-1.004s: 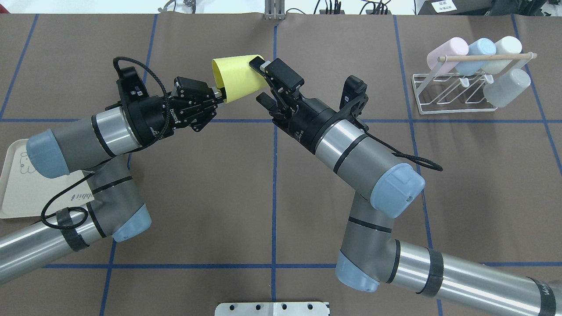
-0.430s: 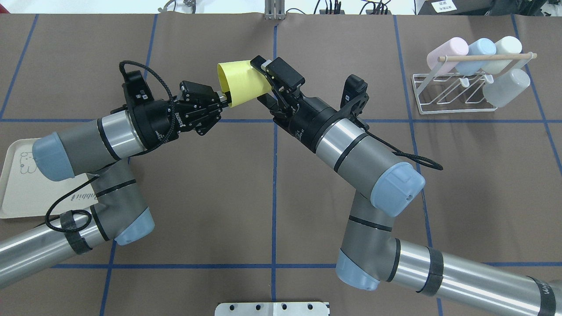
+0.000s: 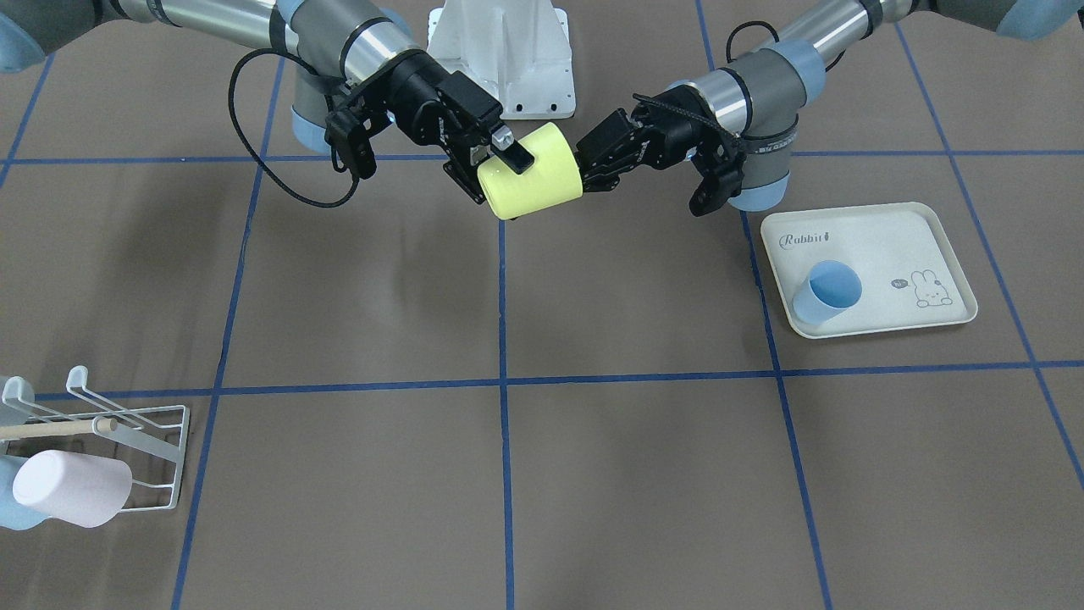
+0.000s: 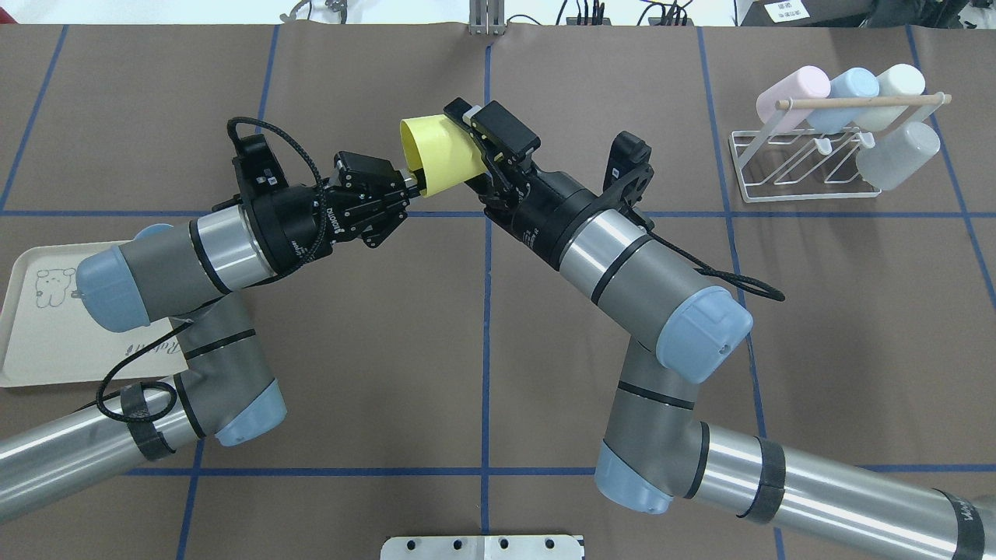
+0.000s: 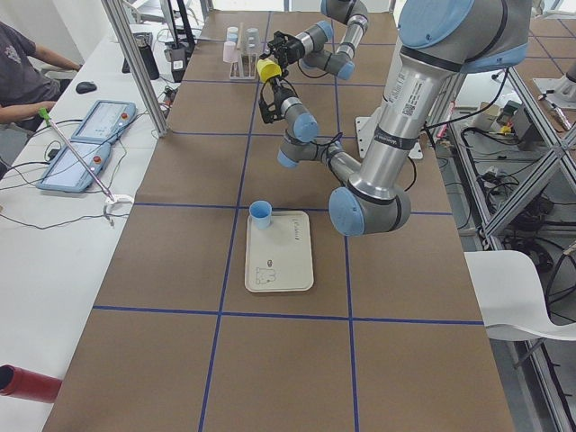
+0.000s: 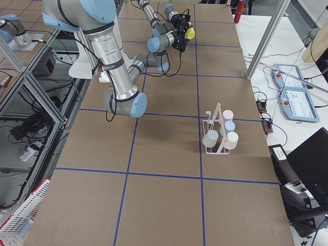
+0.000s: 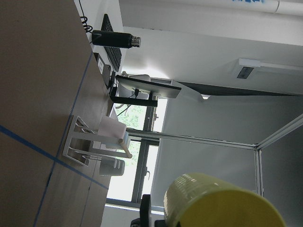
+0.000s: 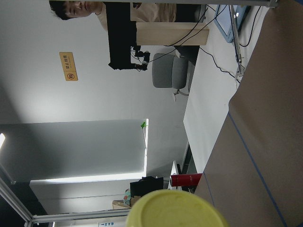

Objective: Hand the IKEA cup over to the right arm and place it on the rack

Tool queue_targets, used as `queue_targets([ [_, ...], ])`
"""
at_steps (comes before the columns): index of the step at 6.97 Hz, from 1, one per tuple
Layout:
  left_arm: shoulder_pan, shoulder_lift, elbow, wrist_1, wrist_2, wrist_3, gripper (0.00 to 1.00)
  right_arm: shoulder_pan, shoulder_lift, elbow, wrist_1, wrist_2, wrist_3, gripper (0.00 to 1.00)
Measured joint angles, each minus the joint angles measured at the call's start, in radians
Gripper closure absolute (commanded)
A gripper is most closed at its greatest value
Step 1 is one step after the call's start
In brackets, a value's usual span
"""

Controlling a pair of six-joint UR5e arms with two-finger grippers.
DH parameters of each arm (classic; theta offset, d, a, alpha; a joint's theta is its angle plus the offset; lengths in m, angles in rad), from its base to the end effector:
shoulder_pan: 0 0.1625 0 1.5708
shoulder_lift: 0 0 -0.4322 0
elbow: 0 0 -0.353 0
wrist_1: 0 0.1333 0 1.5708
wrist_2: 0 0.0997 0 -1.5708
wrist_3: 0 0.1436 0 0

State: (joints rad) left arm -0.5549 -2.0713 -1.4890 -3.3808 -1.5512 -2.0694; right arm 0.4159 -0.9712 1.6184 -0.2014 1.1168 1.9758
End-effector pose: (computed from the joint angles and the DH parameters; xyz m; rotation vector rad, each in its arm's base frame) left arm 0.4234 -0.4226 0.2315 0.0757 2.2945 -0.5861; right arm -0.4686 -0.4215 0.1609 0.3149 -2.0829 0.9659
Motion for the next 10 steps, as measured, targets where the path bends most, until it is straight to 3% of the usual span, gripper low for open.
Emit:
queue_targets([
  [1, 0.004, -0.002, 0.001, 0.001, 0.004, 0.000, 1.00, 0.000, 0.000, 0.000, 0.000, 0.000, 0.000, 0.22],
  [2, 0.005, -0.002, 0.001, 0.001, 0.006, 0.000, 1.00, 0.000, 0.000, 0.000, 0.001, 0.000, 0.002, 0.64],
  [3, 0.005, -0.002, 0.001, 0.000, 0.007, 0.000, 0.36, 0.001, 0.000, 0.000, 0.001, 0.000, 0.010, 0.91],
  [4, 0.005, 0.000, 0.001, -0.001, 0.007, 0.002, 0.00, 0.003, -0.001, 0.000, 0.001, 0.001, 0.018, 1.00],
  [10, -0.005, 0.008, -0.002, -0.003, 0.005, 0.013, 0.00, 0.043, -0.008, -0.006, 0.000, 0.002, 0.015, 1.00],
])
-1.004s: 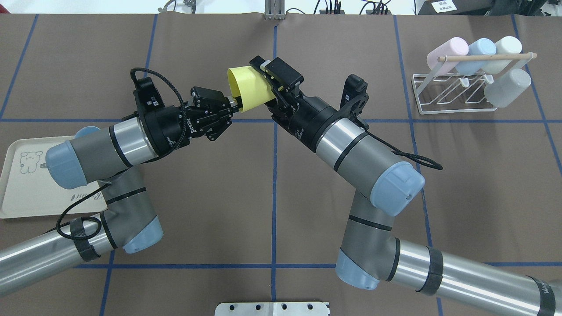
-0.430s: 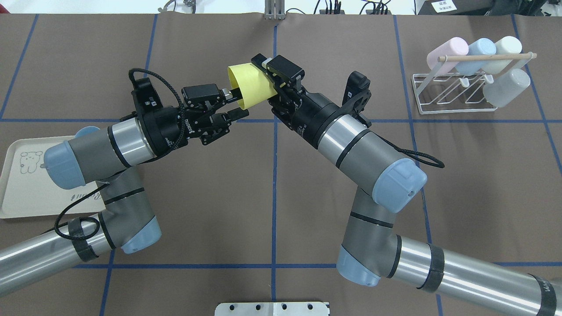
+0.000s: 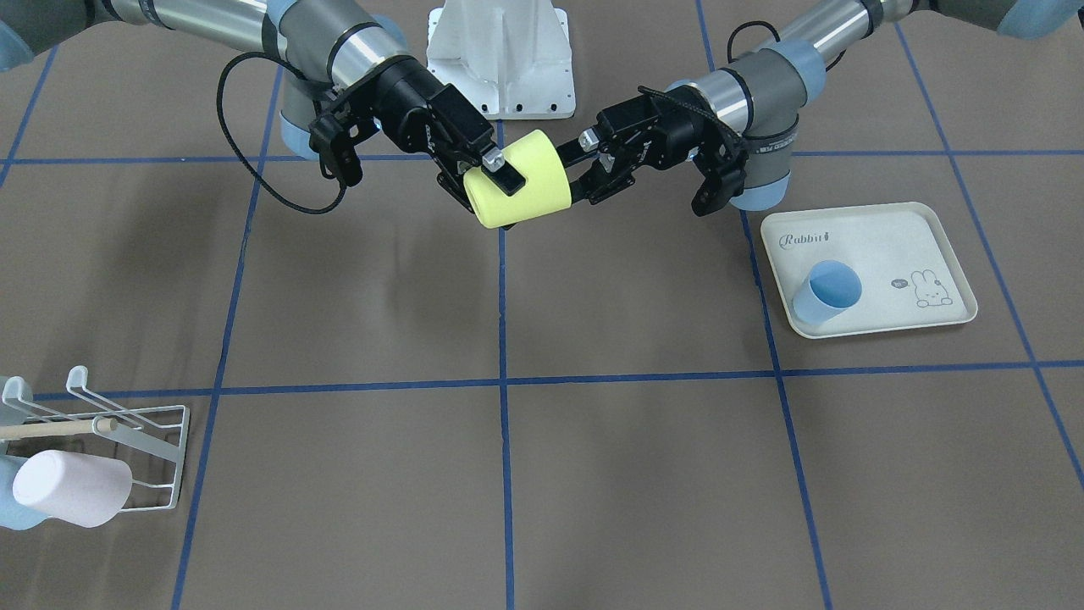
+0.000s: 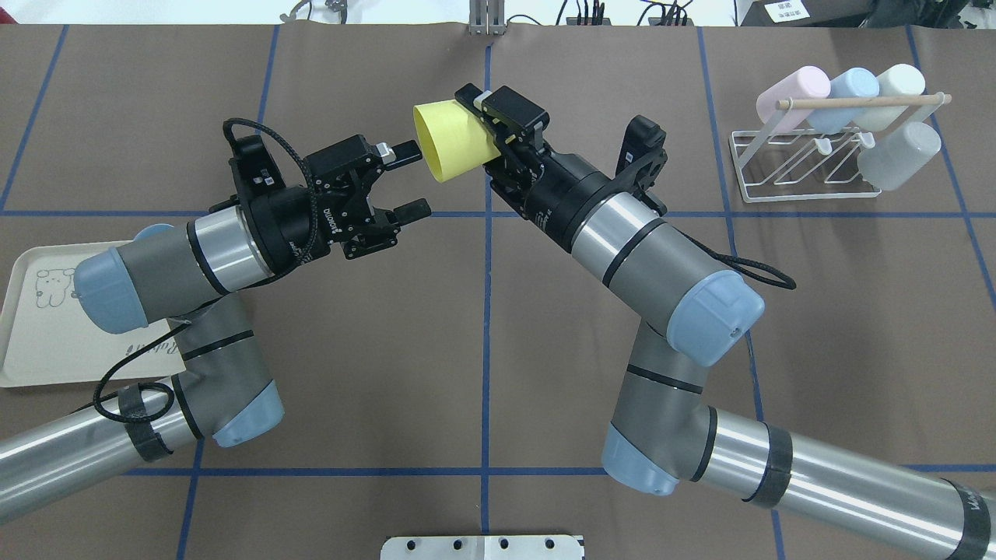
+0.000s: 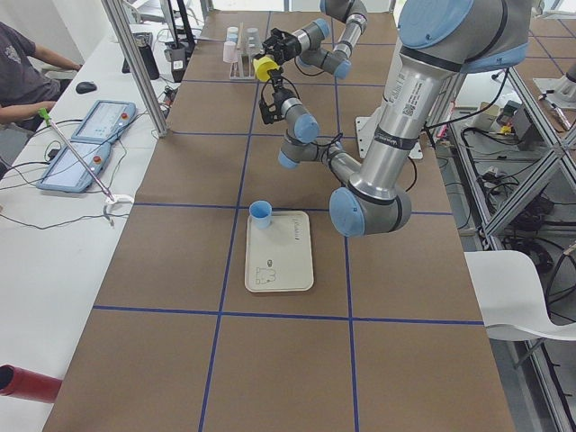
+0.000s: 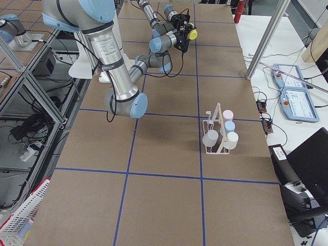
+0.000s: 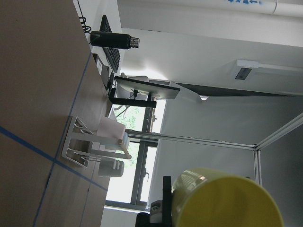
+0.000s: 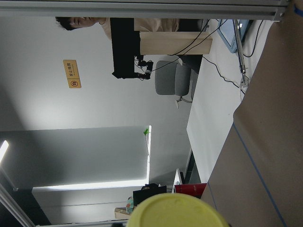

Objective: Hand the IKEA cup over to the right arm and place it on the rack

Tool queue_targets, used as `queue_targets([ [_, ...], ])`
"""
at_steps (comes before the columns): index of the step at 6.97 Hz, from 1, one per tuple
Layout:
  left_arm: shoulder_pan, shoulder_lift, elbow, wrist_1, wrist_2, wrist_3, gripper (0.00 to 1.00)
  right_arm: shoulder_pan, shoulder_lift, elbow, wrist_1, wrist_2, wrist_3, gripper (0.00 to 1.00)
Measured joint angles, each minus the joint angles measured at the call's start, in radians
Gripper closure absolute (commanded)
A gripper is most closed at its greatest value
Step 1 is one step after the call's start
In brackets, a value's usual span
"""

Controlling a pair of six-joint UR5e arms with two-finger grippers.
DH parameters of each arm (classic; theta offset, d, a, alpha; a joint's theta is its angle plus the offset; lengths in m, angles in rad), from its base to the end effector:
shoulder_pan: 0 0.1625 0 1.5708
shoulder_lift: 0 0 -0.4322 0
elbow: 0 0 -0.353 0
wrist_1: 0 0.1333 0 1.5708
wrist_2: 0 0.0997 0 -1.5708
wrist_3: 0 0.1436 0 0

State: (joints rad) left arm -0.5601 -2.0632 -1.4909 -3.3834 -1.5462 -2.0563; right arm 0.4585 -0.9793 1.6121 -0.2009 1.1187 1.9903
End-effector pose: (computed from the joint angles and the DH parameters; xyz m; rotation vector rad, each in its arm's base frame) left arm 0.4195 -0.4246 0.2354 0.0994 2.2903 -0.5890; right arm -0.4524 -0.4419 0.1679 0.3469 -2.0744 0.9994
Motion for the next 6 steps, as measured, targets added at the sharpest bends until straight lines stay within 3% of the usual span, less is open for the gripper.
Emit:
queue_targets([
  [4, -0.043, 0.021, 0.001, 0.066, -0.002, 0.126, 0.00, 0.080, -0.005, -0.078, -0.032, -0.002, -0.155, 1.00],
  [6, -0.087, 0.053, -0.002, 0.116, -0.005, 0.145, 0.00, 0.127, -0.005, -0.061, -0.177, -0.016, -0.259, 1.00],
])
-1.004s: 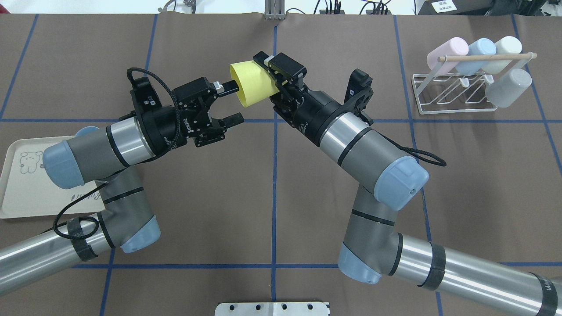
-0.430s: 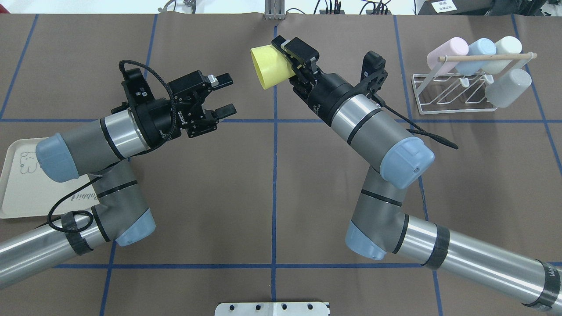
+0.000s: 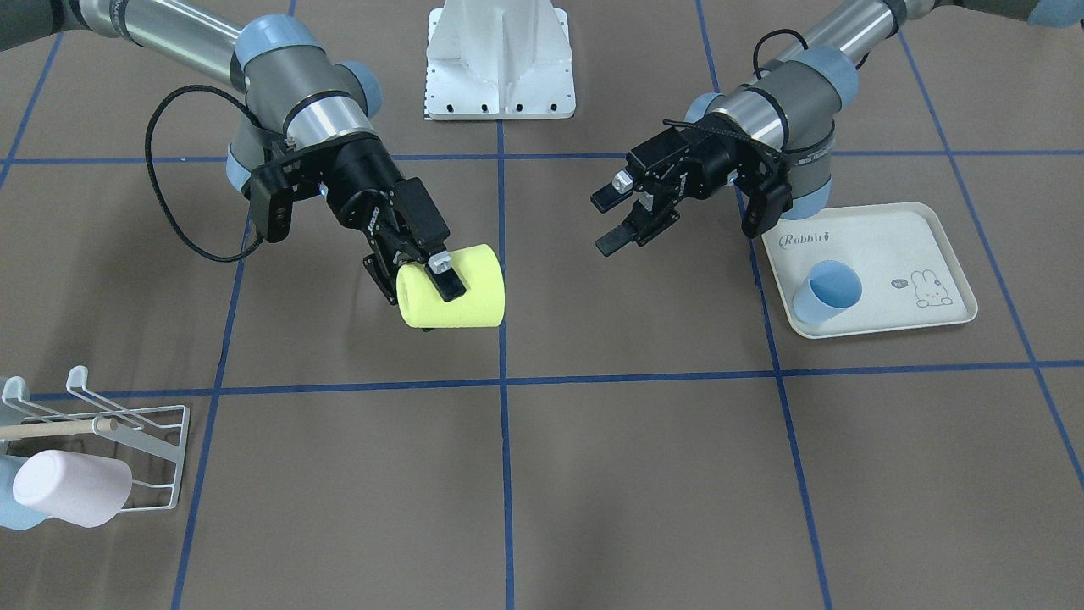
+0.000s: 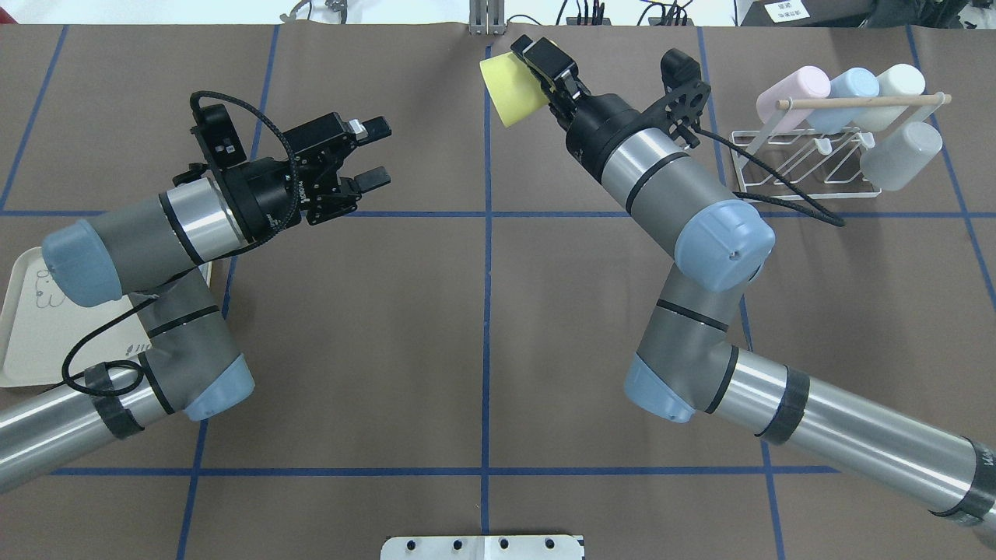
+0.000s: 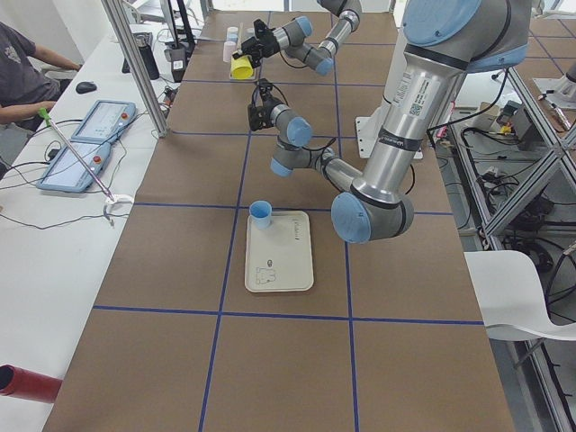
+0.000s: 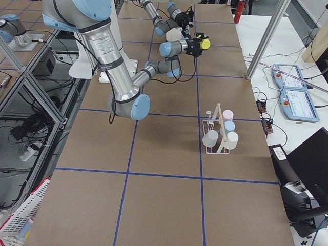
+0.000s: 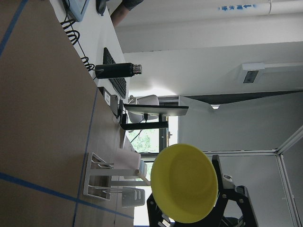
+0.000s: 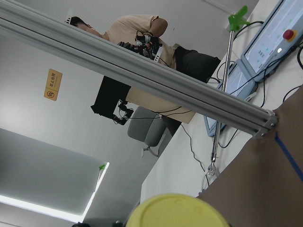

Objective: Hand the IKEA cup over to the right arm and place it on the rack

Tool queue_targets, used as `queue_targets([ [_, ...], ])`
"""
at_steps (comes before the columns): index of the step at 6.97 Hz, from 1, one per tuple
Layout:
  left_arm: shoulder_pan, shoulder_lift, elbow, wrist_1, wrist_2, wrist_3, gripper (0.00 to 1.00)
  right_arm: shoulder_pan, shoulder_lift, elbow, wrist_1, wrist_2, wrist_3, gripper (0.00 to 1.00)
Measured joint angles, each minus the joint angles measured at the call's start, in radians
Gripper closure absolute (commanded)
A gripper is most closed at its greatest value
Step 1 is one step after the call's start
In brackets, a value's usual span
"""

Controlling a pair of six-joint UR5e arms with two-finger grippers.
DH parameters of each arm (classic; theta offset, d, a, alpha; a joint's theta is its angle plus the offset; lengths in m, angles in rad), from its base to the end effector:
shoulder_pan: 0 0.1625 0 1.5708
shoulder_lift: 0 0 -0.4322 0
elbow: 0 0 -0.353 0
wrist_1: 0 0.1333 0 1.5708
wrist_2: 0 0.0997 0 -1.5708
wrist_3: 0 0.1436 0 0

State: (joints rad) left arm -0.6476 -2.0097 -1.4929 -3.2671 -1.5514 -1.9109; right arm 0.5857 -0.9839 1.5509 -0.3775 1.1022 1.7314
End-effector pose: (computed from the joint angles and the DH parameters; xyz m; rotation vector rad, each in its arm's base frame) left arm 0.3918 -0.4670 0.2738 0.3365 2.0907 -0.6227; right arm -0.4273 -0.5212 0.2107 0.7284 -1.6883 0.9445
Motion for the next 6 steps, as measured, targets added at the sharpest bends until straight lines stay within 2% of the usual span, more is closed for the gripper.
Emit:
queue_targets([
  [1, -0.041, 0.020, -0.012, 0.052, -0.018, 0.015, 0.00, 0.018, -0.003, 0.019, -0.098, -0.026, -0.053, 1.00],
  [3, -0.152, 0.057, -0.058, 0.195, -0.133, 0.091, 0.00, 0.036, -0.006, 0.058, -0.325, -0.125, -0.136, 1.00],
  [6, -0.367, 0.104, -0.085, 0.361, -0.456, 0.192, 0.00, 0.047, -0.015, 0.076, -0.570, -0.258, -0.243, 1.00],
])
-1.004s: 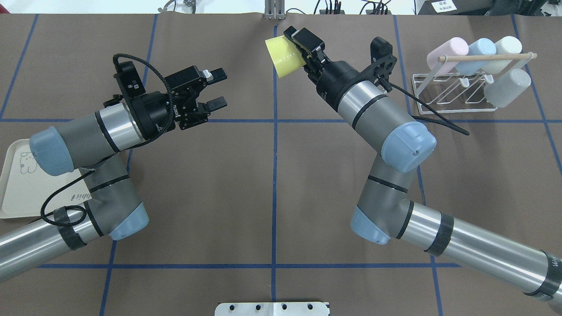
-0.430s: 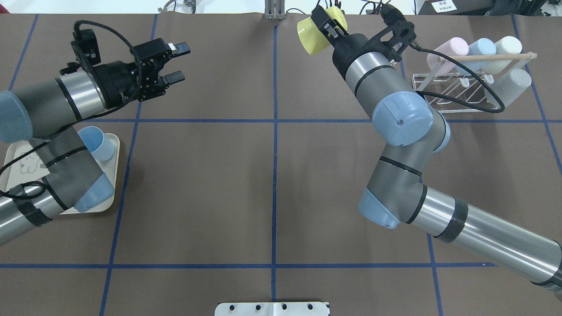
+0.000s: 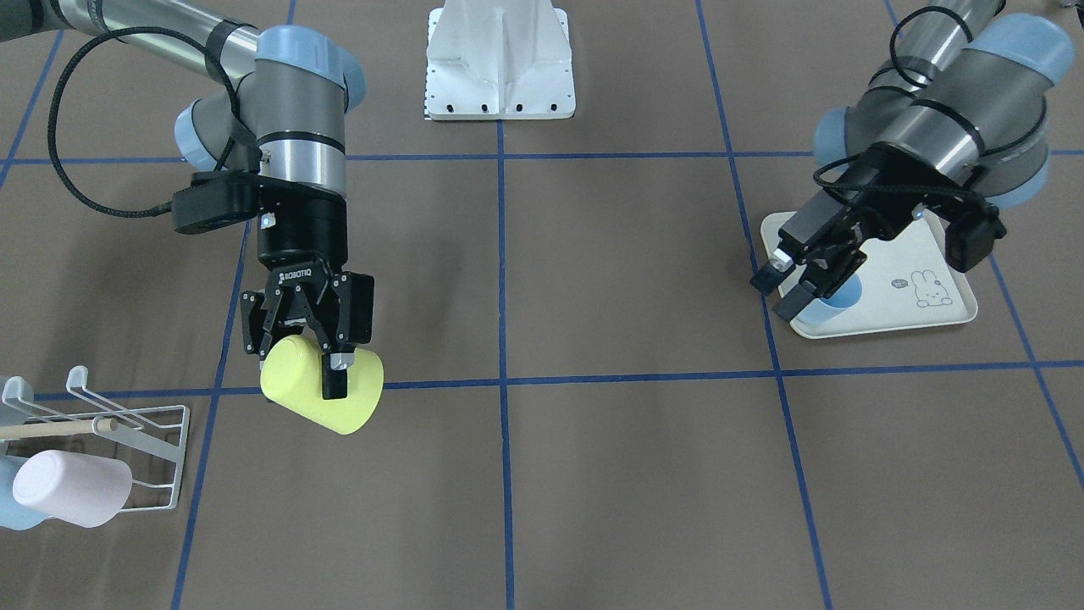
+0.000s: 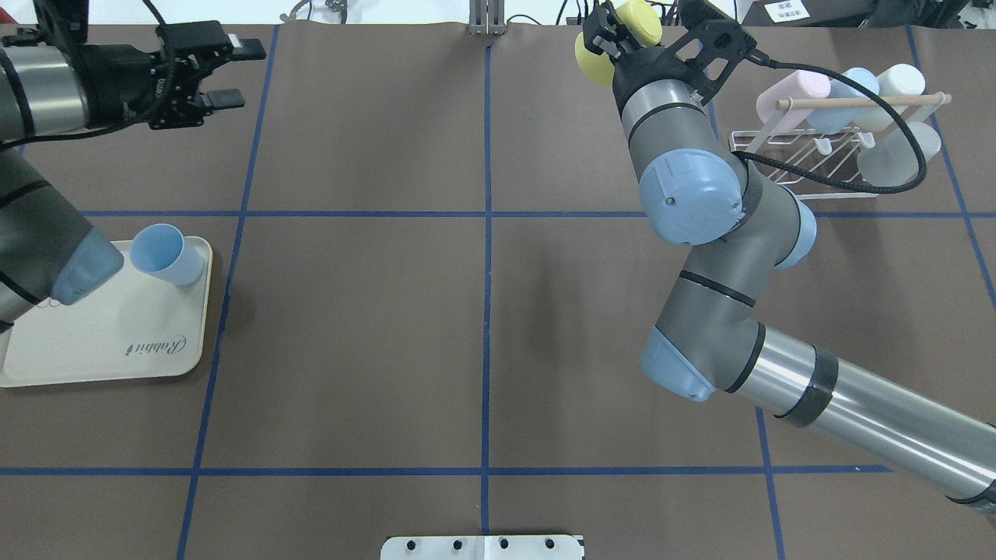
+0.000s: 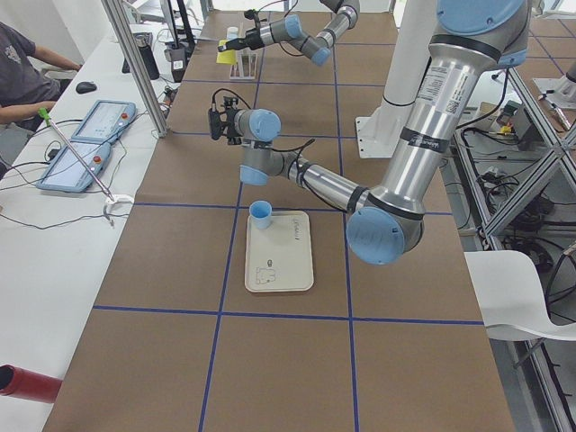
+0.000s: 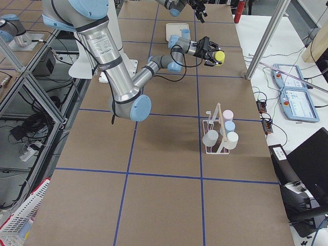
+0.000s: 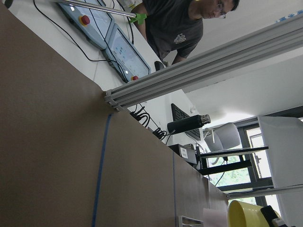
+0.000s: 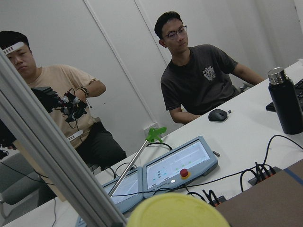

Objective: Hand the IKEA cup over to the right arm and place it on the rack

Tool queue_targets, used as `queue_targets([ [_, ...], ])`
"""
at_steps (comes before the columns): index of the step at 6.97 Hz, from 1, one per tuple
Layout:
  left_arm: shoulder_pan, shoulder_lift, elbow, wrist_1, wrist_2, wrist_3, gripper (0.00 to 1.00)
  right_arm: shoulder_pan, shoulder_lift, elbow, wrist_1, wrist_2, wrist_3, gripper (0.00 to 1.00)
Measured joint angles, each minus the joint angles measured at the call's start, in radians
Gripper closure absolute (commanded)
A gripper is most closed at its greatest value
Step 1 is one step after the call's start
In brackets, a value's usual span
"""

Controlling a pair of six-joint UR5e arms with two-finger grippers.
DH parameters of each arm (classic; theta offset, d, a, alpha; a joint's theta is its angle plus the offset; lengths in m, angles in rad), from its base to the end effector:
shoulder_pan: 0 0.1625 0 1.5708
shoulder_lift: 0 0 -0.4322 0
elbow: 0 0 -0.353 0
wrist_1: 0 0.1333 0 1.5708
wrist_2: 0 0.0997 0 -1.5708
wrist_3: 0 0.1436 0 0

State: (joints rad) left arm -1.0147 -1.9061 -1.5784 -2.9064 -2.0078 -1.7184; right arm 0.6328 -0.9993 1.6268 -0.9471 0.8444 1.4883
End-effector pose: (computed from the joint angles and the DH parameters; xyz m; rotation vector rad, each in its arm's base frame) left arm 0.2516 -0.5422 0.3388 0.3974 1.6466 -0.5104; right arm -0.3911 -0.5704 0.2578 1.0388 -0.9274 0.9143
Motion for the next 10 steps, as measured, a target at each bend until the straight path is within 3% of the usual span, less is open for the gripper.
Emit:
queue_targets([
  [4, -0.186, 0.130, -0.003, 0.132, -0.245, 0.286, 0.00, 0.071, -0.159, 0.051, -0.077, -0.055, -0.259, 1.00],
  [7, -0.226, 0.178, -0.004, 0.152, -0.280, 0.377, 0.00, 0.136, -0.339, 0.154, -0.079, -0.047, -0.427, 1.00],
  [10, -0.228, 0.203, -0.005, 0.184, -0.281, 0.447, 0.00, 0.172, -0.420, 0.180, -0.074, 0.004, -0.465, 1.00],
])
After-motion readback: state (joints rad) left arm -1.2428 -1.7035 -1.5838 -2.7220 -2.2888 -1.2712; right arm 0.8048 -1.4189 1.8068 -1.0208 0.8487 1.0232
